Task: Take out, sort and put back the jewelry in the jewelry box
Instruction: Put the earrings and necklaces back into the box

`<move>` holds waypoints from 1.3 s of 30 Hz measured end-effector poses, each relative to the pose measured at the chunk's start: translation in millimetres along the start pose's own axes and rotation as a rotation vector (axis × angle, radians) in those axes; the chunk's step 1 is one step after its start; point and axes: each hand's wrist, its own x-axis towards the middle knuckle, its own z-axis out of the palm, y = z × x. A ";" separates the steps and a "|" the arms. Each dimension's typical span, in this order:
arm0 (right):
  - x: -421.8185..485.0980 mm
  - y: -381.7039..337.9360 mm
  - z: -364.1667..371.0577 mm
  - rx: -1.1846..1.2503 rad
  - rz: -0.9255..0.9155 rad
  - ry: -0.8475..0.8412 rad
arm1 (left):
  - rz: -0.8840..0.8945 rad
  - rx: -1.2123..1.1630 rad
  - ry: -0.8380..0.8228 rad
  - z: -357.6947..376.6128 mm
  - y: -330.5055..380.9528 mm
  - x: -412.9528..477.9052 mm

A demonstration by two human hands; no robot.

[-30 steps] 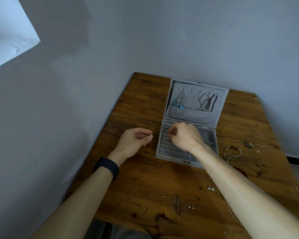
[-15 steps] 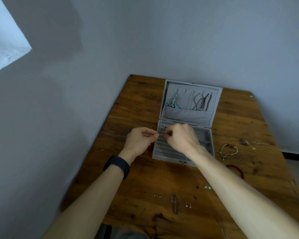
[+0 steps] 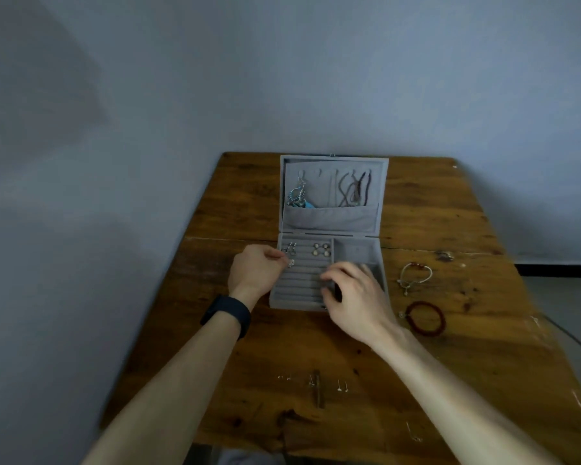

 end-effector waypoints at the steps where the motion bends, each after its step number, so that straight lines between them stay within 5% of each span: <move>1: -1.6 0.3 1.1 0.009 -0.004 0.012 | -0.002 0.039 0.009 0.4 2.8 -0.4; 11: -8.0 6.2 6.9 0.046 -0.032 0.056 | -0.128 0.044 -0.001 -0.1 16.6 3.1; 25: -11.7 8.0 10.9 0.042 -0.039 0.106 | 0.130 0.446 0.146 9.2 18.8 -15.9; 39: 44.1 -28.8 11.6 -0.064 0.053 0.040 | 0.298 0.477 0.083 -6.2 -8.4 -10.0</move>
